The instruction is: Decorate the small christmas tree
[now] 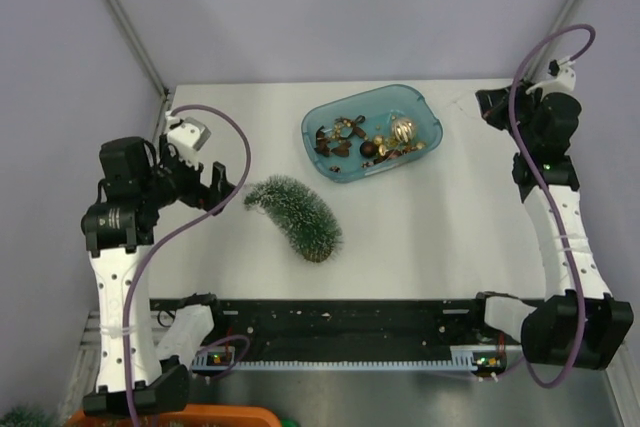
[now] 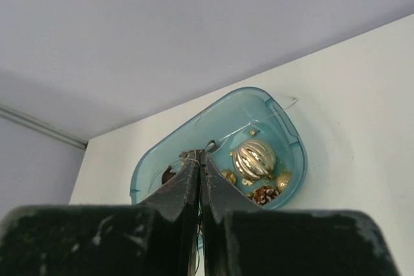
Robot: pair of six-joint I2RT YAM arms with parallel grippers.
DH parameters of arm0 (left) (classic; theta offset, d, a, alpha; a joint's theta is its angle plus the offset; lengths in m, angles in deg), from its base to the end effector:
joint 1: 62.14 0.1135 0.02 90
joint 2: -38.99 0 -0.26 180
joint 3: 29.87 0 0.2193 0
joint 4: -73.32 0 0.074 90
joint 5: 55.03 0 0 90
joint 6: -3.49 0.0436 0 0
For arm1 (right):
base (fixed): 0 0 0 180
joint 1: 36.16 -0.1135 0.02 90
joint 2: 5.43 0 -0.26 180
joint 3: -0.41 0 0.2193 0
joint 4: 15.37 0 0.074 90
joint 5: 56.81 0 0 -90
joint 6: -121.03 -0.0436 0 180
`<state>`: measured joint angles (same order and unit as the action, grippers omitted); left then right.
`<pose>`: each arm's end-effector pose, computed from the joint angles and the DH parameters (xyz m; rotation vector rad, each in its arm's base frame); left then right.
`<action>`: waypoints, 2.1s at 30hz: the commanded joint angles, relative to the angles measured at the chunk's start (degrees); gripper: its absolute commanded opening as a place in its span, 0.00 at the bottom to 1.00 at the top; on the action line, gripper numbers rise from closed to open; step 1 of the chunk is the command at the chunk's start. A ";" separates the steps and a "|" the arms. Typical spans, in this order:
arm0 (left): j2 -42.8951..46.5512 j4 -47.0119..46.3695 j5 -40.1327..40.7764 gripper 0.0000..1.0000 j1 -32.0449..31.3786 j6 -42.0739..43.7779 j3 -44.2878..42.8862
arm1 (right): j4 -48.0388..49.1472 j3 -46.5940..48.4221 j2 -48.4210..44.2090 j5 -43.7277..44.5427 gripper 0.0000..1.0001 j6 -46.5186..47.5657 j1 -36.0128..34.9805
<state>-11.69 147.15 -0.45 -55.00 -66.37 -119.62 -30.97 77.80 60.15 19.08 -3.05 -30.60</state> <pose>0.1177 -0.0107 0.3904 0.5718 1.9958 -0.3828 0.2431 -0.0130 0.3874 0.3810 1.6228 0.5804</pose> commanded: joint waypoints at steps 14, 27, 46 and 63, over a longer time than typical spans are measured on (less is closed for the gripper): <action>1.54 24.04 -1.82 0.99 0.33 10.88 -11.40 | -11.60 -13.53 -30.06 4.09 0.00 2.35 -6.69; -0.31 29.35 -11.27 0.94 0.33 16.70 -26.50 | -8.72 -11.95 -45.02 -11.89 0.00 1.66 -11.19; 4.63 -8.29 -23.99 0.99 0.60 -14.69 -25.45 | 19.75 -10.45 -37.72 -36.95 0.00 -13.80 -11.28; 0.66 -33.43 -30.41 0.99 0.51 -47.55 -26.77 | 35.85 -9.92 -31.13 -42.67 0.00 -25.33 -11.28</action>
<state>-10.25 124.18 -29.37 -54.74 -102.54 -145.32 0.35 67.77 29.10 -21.62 -25.59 -41.42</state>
